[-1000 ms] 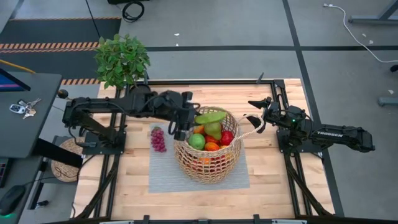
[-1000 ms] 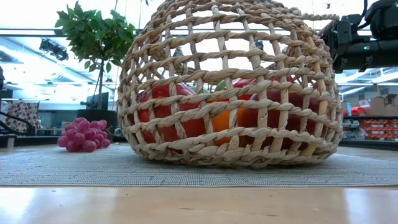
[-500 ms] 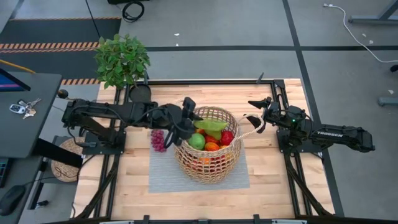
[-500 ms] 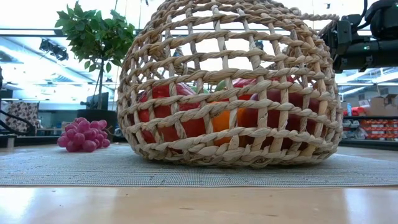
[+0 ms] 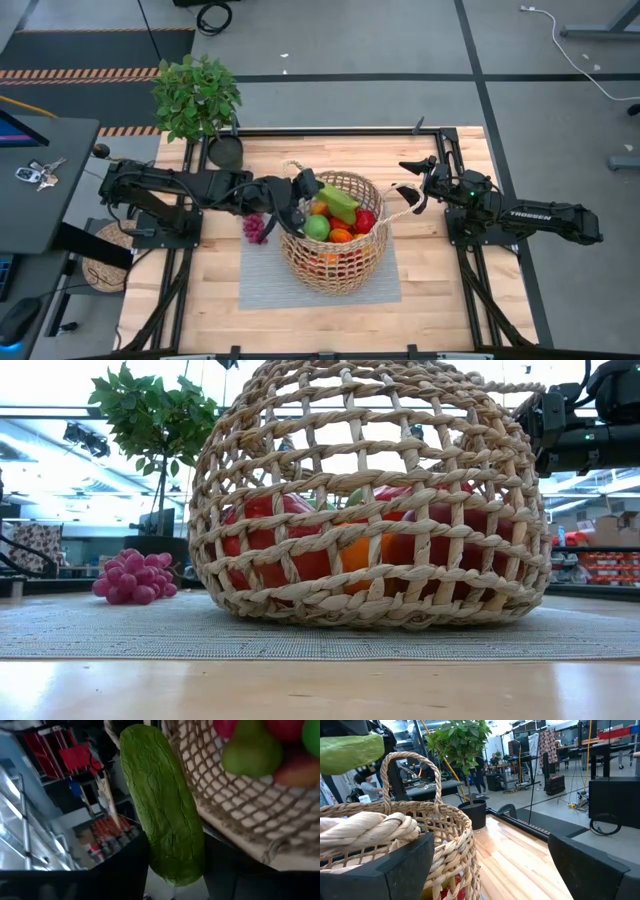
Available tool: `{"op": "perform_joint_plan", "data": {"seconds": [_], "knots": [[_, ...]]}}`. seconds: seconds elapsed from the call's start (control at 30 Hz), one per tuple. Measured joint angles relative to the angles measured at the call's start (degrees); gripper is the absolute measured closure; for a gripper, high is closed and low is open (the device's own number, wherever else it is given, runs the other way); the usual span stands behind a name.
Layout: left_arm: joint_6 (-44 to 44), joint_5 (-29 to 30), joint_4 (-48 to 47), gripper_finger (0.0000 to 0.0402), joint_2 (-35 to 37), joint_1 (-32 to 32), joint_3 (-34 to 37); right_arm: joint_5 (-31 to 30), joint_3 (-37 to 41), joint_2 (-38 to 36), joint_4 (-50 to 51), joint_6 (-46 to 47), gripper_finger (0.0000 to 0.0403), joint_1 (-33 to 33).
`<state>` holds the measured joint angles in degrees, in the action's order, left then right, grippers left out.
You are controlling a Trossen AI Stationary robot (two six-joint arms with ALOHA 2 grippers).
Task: Build produce basket
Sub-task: Put the green cucumber into the brown basket
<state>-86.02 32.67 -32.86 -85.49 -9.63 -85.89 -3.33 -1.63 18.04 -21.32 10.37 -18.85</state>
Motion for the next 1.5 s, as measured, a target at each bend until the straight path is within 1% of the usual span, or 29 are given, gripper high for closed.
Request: {"op": "perform_joint_plan", "data": {"seconds": [0.1,0.17,0.23,0.3,0.37,0.43,0.53,0.7,0.97,1.1,1.17,1.23,1.33,1.5], "knots": [[-4.03,0.75,0.01,0.0244,0.00,0.00,0.02,0.00,0.00,0.00,0.00,0.00,0.0009,0.00],[-4.41,0.74,0.00,0.0244,0.00,0.00,0.02,0.00,0.00,0.00,0.01,0.00,0.0009,0.00],[-0.86,0.70,0.00,0.0244,0.00,0.15,0.02,0.00,0.00,0.00,0.01,0.00,0.0009,0.00],[8.68,-0.61,-0.01,0.0244,0.00,1.02,0.02,0.00,0.00,0.00,0.02,0.00,0.0009,0.00],[21.81,-5.29,-0.08,0.0244,0.00,2.48,0.02,0.00,0.00,0.00,0.00,0.00,0.0009,0.00],[32.18,-12.33,-0.59,0.0244,0.00,4.12,0.02,0.00,0.00,0.00,0.00,0.00,0.0009,0.00],[40.62,-21.20,-1.48,0.0244,0.00,6.07,0.06,0.00,0.00,0.00,0.00,0.00,0.0009,0.00],[53.76,-38.62,-0.65,0.0244,0.00,10.37,0.07,0.00,0.00,0.01,0.00,0.00,0.0009,0.00],[80.09,-58.40,0.08,0.0244,0.11,18.16,0.07,0.00,0.00,0.00,0.00,0.00,0.0009,0.00],[97.76,-65.68,2.10,0.0244,0.11,22.37,0.07,0.00,0.00,0.00,0.01,0.00,0.0009,0.00],[104.07,-69.23,2.83,0.0244,0.13,23.77,0.07,0.00,0.00,0.00,0.01,0.00,0.0009,0.01],[109.12,-71.33,2.73,0.0244,0.13,24.67,0.07,0.00,0.00,0.00,0.02,0.00,0.0009,0.00],[114.92,-73.91,2.67,0.0244,0.13,25.33,0.07,0.00,0.00,0.00,0.02,0.00,0.0009,0.00],[118.52,-76.83,2.70,0.0244,0.13,25.59,0.07,0.00,0.00,0.01,0.00,0.00,0.0009,0.01]]}}
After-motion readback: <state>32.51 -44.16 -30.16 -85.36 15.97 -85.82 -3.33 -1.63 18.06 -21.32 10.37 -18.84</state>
